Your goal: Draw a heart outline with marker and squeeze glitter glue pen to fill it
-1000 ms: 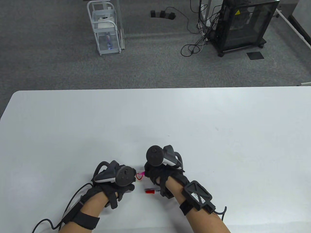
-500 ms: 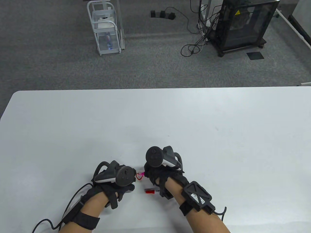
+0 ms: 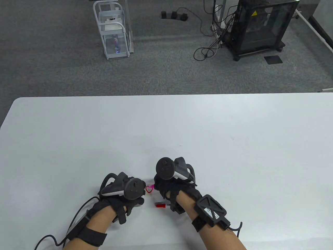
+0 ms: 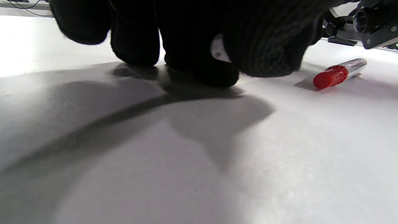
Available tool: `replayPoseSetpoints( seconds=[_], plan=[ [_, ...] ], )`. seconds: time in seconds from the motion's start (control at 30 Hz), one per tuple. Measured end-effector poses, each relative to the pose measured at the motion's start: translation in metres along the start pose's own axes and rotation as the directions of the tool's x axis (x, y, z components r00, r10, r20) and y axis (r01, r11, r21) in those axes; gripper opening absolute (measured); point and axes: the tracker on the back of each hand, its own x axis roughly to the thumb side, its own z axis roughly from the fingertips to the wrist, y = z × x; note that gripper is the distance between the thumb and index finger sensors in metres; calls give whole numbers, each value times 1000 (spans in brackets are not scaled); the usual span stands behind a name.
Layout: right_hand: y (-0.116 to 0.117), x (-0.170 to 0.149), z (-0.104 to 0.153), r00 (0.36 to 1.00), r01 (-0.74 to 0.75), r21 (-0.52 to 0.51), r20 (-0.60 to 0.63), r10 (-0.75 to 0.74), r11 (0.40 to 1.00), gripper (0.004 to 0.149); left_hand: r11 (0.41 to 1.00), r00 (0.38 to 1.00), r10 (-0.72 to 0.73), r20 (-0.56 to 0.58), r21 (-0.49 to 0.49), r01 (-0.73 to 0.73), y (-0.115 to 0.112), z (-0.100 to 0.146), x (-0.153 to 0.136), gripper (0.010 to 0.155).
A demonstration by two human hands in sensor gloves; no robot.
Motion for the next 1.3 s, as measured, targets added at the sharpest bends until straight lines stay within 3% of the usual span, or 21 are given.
replayPoseSetpoints(
  seconds=[1.3],
  plan=[
    [-3,-3,3,1000,14,-3,-13,-14,1000,48,1000,1000,0,-1,1,0,1,0,1,46]
  ],
)
